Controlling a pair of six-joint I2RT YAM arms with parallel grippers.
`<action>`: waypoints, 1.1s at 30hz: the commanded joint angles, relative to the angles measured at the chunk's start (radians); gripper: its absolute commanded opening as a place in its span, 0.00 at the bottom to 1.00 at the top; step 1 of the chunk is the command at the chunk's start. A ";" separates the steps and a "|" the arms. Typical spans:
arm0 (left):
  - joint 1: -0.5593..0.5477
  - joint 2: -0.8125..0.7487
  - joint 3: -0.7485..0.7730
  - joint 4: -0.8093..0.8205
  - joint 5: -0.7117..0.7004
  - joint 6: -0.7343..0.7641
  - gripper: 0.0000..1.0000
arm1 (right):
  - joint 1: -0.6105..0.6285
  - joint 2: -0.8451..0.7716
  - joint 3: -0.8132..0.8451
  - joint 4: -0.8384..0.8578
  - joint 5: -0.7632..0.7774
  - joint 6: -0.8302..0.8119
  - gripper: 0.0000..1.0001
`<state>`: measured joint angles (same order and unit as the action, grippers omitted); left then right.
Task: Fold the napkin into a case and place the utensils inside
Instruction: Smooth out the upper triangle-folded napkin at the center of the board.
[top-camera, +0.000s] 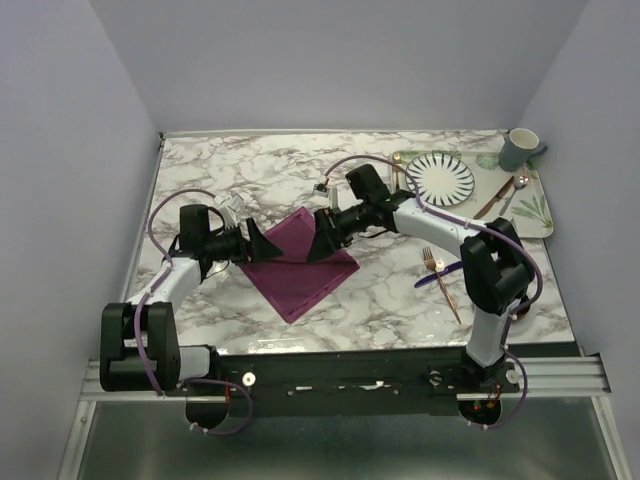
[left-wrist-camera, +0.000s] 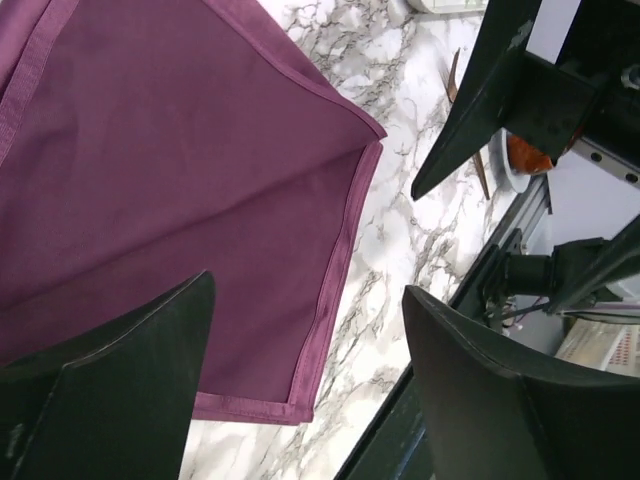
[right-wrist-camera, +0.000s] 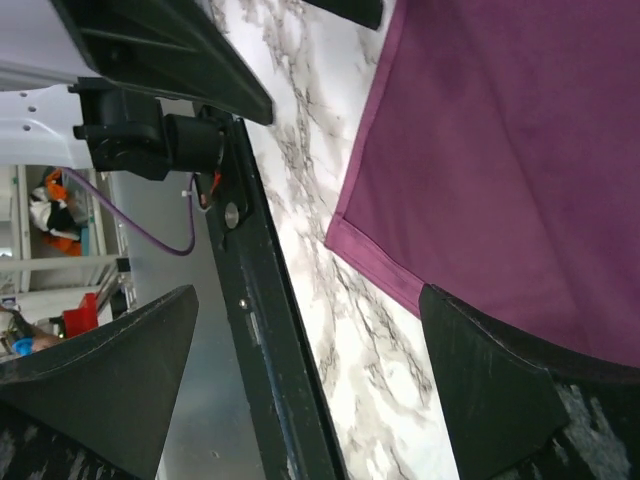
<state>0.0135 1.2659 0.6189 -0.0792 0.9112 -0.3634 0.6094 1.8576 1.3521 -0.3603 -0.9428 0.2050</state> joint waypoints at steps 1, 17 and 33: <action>0.002 0.073 -0.027 0.199 0.041 -0.140 0.82 | 0.015 0.100 0.019 0.099 -0.044 0.072 1.00; 0.035 0.439 0.084 0.331 0.089 -0.204 0.84 | -0.003 0.321 0.110 0.165 -0.114 0.166 1.00; 0.117 0.653 0.094 0.371 0.121 -0.250 0.82 | -0.120 0.367 -0.001 0.162 -0.126 0.183 1.00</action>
<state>0.1032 1.8656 0.7372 0.3149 1.0977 -0.6365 0.5152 2.2105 1.4120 -0.1864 -1.1065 0.4030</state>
